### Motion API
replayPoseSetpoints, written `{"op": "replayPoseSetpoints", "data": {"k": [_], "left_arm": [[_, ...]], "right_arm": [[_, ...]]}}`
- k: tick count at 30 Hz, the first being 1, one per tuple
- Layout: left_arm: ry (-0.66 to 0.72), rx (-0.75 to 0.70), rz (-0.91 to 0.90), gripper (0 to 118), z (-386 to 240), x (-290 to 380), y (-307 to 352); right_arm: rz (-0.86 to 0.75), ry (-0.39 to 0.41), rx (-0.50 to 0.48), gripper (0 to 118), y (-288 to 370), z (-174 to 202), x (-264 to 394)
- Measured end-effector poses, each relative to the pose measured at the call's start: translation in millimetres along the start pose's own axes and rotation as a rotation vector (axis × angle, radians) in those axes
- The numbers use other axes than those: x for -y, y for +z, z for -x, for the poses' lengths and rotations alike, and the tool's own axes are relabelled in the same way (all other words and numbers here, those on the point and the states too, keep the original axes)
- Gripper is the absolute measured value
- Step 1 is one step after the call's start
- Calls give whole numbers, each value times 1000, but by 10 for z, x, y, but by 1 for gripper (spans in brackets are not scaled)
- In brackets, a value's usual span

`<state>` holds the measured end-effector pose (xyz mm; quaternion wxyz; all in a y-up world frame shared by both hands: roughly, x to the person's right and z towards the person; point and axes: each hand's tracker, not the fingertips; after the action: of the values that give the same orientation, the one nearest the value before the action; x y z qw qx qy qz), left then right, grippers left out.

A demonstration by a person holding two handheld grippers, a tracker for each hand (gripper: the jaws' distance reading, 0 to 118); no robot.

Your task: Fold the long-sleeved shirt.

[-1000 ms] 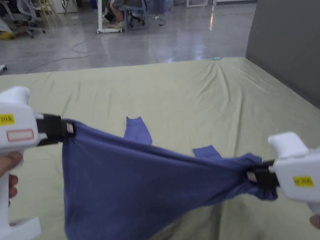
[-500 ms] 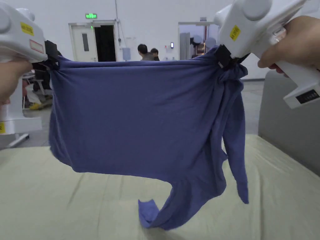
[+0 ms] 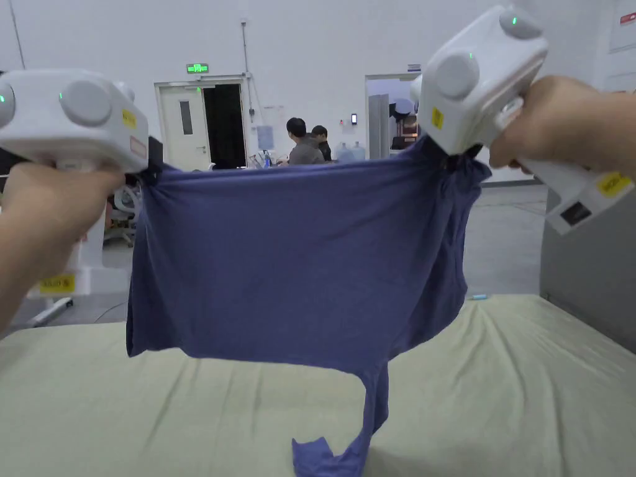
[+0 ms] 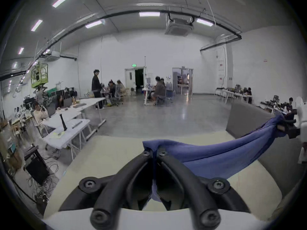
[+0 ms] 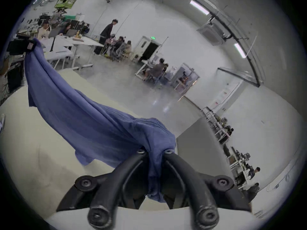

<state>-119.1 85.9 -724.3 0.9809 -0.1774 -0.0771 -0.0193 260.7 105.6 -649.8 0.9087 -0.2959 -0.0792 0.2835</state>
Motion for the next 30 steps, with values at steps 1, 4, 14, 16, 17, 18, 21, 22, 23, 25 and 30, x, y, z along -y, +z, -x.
{"op": "replayPoseSetpoints", "data": {"k": [1, 4, 14, 16, 17, 18, 21, 22, 23, 25, 30], "left_arm": [[10, 14, 32, 0, -16, 246, -113], [59, 49, 162, 0, -5, 1039, -495], [72, 118, 551, 0, 32, 3600, -535], [45, 124, 551, 0, 60, 3789, -203], [39, 143, 531, 0, 107, 3863, 28], [60, 188, 557, 0, 117, 3936, 236], [65, 209, 555, 0, 146, 4175, 879], [60, 190, 554, 0, 129, 4252, 1051], [59, 178, 565, 0, 134, 4352, 1260], [71, 205, 605, 0, 141, 4518, 1578], [59, 177, 667, 0, 113, 5001, 2137]], "right_arm": [[27, -3, -26, 7, -182, 131, 177], [136, -11, -100, 7, -730, 607, 793], [379, -26, -317, 7, -1095, 2049, 3072], [361, -66, -348, 7, -816, 2066, 3367], [353, -59, -367, 7, -619, 2071, 3526], [336, -50, -381, 7, -450, 2077, 3651], [307, -12, -369, 7, 139, 2141, 3941], [293, 3, -357, 7, 296, 2149, 4029], [287, -1, -362, 7, 497, 2154, 4152], [295, -12, -371, 7, 790, 2227, 4319], [376, 50, -425, 7, 1232, 2548, 4776]]}}
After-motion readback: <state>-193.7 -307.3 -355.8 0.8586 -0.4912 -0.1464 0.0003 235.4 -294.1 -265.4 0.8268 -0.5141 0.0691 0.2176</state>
